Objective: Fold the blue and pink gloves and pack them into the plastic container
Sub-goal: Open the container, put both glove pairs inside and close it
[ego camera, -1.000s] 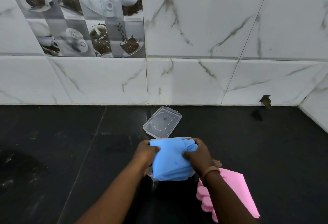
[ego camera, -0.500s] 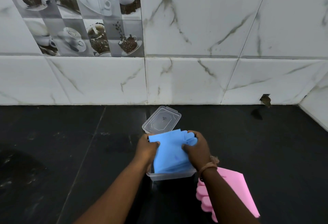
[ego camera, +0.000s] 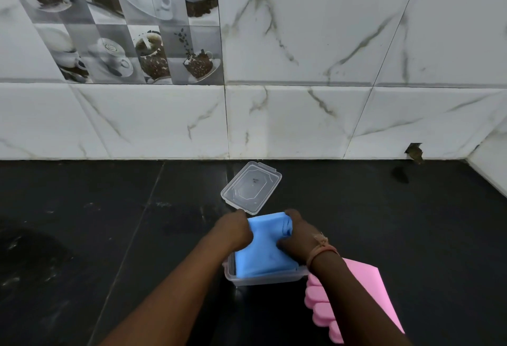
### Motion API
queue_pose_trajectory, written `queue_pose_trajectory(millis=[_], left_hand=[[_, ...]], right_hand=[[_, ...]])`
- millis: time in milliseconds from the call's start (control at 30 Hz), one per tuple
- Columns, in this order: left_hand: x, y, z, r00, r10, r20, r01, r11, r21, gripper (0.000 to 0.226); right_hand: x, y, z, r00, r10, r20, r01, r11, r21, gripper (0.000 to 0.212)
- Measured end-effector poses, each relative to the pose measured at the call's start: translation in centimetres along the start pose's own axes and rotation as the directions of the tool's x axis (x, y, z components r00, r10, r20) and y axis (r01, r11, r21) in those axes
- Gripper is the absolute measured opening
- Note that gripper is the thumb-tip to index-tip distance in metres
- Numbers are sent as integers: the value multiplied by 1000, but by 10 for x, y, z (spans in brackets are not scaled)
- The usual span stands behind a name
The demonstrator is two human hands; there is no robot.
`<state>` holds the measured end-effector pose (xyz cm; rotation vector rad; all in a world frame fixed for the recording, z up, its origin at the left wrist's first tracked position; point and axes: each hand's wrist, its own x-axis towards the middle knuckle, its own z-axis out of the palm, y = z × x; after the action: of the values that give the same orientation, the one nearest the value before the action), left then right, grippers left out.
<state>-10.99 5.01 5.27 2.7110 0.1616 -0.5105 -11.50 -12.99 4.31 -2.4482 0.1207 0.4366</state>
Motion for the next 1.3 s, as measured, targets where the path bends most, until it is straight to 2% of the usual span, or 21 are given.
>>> queue_pose_trajectory(millis=[67,200,300,367,467,567,633,667,733,833,900,933,1000,1067,1100,1167,1300], left_hand=[[-1,0,2,999,45,3,-45,998,53,36],[-3,2,3,994,92,65,-99,987,124,40],[-6,6,3,988,103,114,-122,977,174,42],[-10,8,7,989,115,88,-132,968,213,42],[-17,9,17,989,137,-50,-121,964,238,44],[-26,12,22,978,124,-170,-94,980,173,70],[-33,13,20,944,202,-259,-115,941,317,70],[-35,13,19,935,261,-242,-148,903,403,62],[-36,12,18,948,296,-119,-213,864,456,47],[-29,6,18,962,271,-20,-230,851,473,50],[-23,3,18,959,284,7,-244,811,532,49],[-21,1,20,957,289,13,-248,798,550,48],[-17,-4,26,956,292,8,-245,786,568,47],[-14,-8,33,956,291,29,-249,756,606,47],[-13,-9,35,956,289,39,-250,743,621,48],[-9,-13,39,953,298,48,-260,731,631,51],[-1,-21,40,949,296,103,-295,733,613,69]], right_hand=[[0,3,4,999,-31,-35,31,999,-7,48],[6,6,14,999,-17,-39,12,992,-129,24],[11,3,20,999,-17,-48,4,963,-269,28],[11,4,30,995,-27,-99,-5,949,-316,29],[8,5,42,976,-58,-210,-16,942,-334,29],[7,5,45,958,-89,-271,-3,947,-320,36],[9,5,43,952,-127,-280,20,935,-355,41],[11,5,42,950,-153,-273,36,920,-391,42],[11,2,40,943,-204,-261,65,887,-458,40],[4,-4,37,917,-253,-308,87,881,-465,34],[3,-6,32,879,-347,-327,148,850,-505,35],[3,-7,30,861,-423,-283,210,802,-560,35],[7,-5,26,874,-483,-61,353,715,-604,40],[11,-6,22,930,-324,172,362,737,-571,46],[14,-6,22,945,-231,231,324,755,-570,47],[20,-4,25,958,-125,258,256,775,-577,51],[28,-7,39,968,-60,245,198,782,-590,59]])
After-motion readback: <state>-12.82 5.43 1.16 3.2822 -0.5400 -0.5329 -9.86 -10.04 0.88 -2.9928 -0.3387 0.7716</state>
